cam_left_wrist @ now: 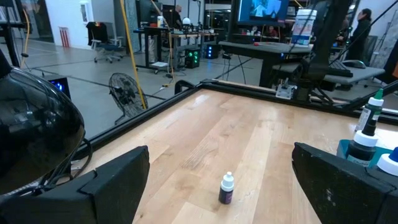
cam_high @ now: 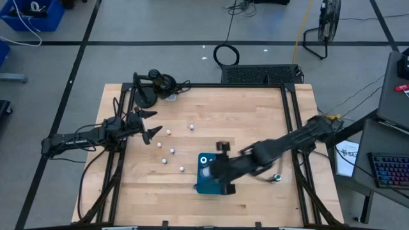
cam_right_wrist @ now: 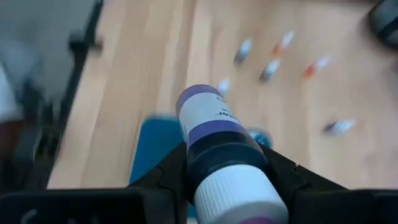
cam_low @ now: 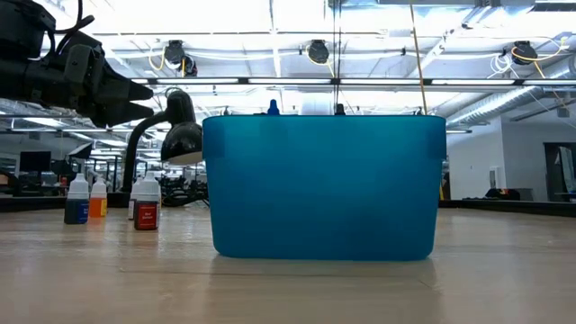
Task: Pick & Place food coloring
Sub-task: Put the purple big food coloring bottle into the blue bin
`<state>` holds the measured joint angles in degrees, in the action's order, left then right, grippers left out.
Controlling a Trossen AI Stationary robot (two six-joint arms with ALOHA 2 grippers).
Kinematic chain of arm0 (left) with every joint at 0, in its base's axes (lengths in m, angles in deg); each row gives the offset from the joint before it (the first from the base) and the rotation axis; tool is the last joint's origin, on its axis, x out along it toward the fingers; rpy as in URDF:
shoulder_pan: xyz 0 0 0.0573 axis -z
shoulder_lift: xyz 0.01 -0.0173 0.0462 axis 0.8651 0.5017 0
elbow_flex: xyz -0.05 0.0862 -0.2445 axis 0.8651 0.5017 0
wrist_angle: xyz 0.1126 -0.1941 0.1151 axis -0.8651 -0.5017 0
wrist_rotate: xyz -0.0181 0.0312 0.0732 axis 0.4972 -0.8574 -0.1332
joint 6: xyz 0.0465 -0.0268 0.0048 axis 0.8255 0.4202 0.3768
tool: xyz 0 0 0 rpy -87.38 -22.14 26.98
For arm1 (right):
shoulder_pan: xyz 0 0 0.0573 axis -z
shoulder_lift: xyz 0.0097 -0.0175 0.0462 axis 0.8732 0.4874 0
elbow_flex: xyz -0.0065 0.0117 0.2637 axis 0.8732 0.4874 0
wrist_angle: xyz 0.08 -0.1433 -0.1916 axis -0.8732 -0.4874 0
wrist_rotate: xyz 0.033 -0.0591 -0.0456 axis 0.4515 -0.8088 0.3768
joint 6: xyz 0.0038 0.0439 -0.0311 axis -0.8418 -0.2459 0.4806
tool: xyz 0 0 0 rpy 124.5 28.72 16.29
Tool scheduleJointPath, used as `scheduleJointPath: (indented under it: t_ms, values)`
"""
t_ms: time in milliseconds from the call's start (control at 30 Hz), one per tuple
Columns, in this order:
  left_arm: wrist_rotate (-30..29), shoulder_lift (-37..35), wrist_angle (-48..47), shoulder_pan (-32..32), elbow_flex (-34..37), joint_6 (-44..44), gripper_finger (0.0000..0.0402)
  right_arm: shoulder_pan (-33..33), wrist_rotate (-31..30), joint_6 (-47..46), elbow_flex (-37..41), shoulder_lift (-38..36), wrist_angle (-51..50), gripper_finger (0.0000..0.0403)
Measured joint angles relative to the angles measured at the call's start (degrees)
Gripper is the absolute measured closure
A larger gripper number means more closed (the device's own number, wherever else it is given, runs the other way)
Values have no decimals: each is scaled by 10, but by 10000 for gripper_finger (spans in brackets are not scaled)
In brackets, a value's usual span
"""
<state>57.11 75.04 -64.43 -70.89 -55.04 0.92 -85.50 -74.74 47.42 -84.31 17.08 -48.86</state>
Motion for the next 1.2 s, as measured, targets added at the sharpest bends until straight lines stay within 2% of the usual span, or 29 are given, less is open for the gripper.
scheduleJointPath:
  t_ms: [100, 200, 267, 333, 800, 1200]
  values:
    - [0, 0, 0, 0, 0, 0, 11, 13, 39, 0, -99, 84, -100, 282]
    - [0, 0, 0, 0, 0, 0, 11, 29, 74, 2, -137, 136, -140, 282]
    - [0, 0, 0, 0, 0, 0, 11, 39, 108, 2, -137, 155, -151, 283]
    - [0, 0, 0, 0, 0, 0, 11, 49, 117, 2, -137, 172, -169, 283]
    - [0, 0, 0, 0, 0, 0, 11, 59, 113, 37, -136, 228, -181, 283]
    - [0, 0, 0, 0, 0, 0, 11, 67, 86, 47, -59, 231, -155, 283]
